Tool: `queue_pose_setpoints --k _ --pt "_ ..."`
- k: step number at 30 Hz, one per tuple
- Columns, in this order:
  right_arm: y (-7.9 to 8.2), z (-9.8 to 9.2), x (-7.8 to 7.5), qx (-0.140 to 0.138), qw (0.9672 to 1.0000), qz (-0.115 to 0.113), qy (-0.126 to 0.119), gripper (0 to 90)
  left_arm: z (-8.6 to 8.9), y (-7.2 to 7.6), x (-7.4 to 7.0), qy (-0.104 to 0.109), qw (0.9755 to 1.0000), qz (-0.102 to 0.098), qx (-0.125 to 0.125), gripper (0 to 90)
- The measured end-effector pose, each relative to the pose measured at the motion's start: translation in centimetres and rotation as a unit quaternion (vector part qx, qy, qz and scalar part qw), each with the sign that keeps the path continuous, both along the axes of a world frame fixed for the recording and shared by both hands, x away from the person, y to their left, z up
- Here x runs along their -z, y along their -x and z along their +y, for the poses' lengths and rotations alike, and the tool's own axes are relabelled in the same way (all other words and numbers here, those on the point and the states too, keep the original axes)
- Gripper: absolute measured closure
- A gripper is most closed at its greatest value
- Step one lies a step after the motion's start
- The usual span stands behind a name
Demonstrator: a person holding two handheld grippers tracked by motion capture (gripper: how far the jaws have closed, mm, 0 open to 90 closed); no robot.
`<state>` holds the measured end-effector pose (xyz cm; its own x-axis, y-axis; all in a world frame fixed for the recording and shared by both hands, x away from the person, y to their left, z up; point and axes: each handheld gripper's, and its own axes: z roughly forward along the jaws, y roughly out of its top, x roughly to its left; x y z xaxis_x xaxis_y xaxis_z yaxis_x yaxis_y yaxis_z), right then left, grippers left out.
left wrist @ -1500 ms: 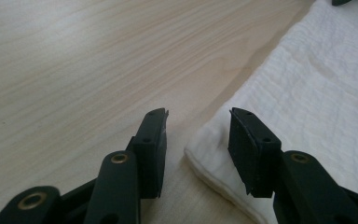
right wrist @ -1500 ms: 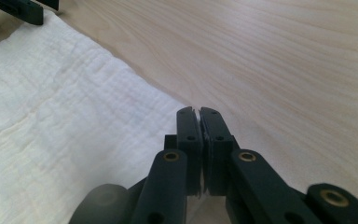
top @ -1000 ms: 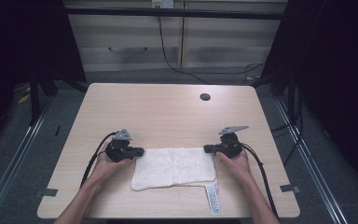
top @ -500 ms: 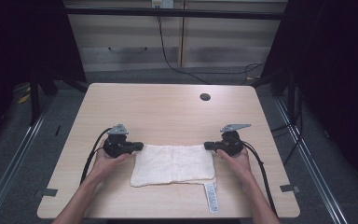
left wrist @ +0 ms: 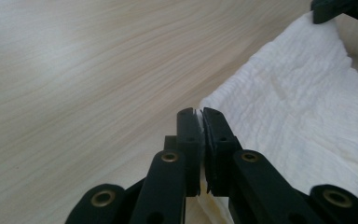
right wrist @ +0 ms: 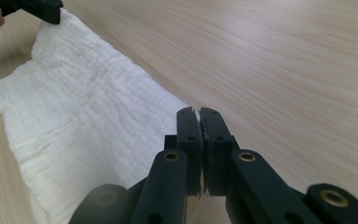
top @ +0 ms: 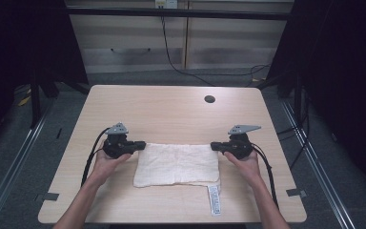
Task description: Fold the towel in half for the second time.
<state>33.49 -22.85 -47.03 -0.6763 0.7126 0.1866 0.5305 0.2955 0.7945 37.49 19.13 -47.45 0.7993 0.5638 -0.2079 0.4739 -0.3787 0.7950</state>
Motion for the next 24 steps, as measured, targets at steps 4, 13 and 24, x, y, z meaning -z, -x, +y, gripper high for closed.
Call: queue_pose_setpoints --k 4,13,24 --pt "0.7 0.4 -0.8 -0.019 0.9997 -0.015 0.008 87.6 0.1 -0.3 0.2 -0.001 0.9999 0.004 -0.010 86.3" --pt "2.3 1.1 -1.2 -0.043 0.9989 -0.020 0.000 87.6 0.0 -0.3 0.4 -0.002 0.9999 0.001 -0.016 86.3" --pt "4.2 1.4 -1.4 -0.058 0.9981 -0.021 -0.004 87.5 -0.2 -0.2 0.5 0.000 0.9997 0.003 -0.023 86.3"
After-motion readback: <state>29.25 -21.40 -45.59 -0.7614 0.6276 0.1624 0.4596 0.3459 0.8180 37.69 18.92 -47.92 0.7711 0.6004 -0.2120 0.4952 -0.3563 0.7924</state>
